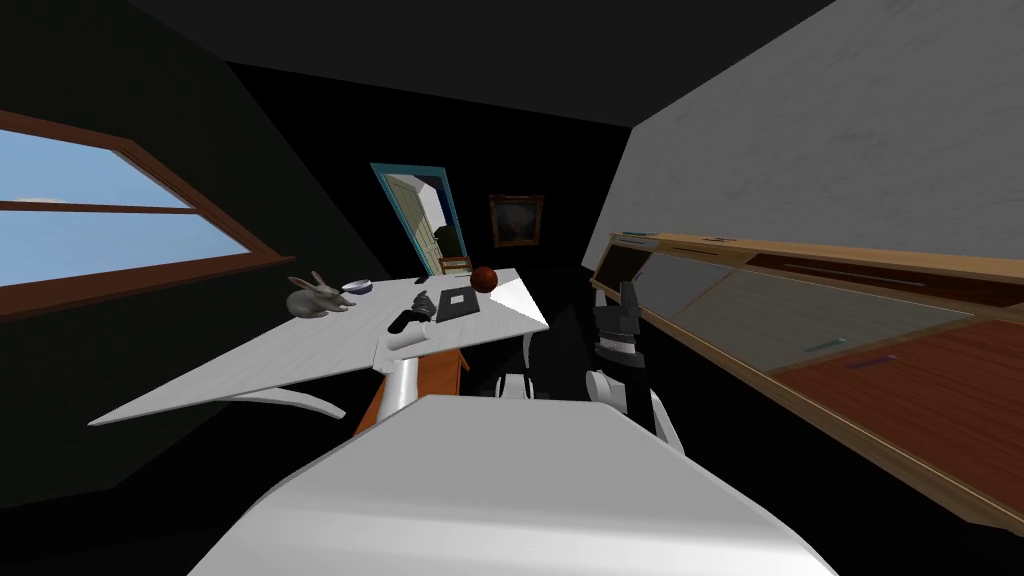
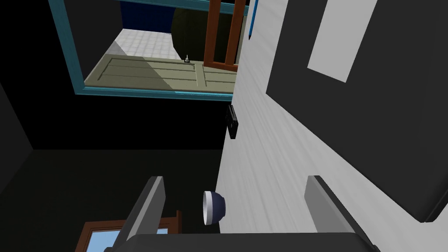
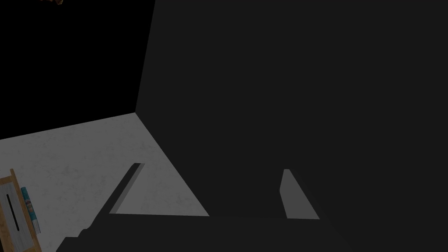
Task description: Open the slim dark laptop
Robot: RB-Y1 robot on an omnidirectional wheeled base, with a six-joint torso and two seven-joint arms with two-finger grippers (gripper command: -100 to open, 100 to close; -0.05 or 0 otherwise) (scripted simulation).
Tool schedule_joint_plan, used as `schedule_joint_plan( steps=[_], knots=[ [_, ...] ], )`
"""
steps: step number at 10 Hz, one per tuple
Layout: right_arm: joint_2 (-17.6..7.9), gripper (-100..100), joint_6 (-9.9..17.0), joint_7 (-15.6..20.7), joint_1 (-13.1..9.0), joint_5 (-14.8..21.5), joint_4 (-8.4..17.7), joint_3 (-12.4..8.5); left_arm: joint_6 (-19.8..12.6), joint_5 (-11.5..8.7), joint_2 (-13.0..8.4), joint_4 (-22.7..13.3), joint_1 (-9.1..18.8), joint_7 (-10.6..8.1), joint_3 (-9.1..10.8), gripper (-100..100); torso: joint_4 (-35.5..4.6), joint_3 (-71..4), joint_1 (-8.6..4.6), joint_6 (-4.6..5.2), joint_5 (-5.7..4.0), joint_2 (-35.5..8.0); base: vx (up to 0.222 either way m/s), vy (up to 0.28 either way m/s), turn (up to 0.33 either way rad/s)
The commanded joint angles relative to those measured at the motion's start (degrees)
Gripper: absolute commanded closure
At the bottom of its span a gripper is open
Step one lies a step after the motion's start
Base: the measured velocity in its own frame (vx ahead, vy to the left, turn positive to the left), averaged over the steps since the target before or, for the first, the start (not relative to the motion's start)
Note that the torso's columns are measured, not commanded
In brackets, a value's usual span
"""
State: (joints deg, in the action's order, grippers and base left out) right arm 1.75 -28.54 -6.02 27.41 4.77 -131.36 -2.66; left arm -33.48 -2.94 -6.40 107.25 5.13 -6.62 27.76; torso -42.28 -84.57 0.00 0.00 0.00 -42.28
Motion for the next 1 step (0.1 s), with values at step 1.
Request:
schedule_joint_plan(
  steps=[1],
  knots=[
    [0.0, 0, 0.0, 0.0, 0.0, 0.0, 0.0, 0.0, 0.0, 0.0, 0.0, 0.0, 0.0, 0.00, 0.00, 0, 0.0, 0.0, 0.00, 0.00, 0.00, 0.0, 0.000, 0.000, 0.000]
  ],
)
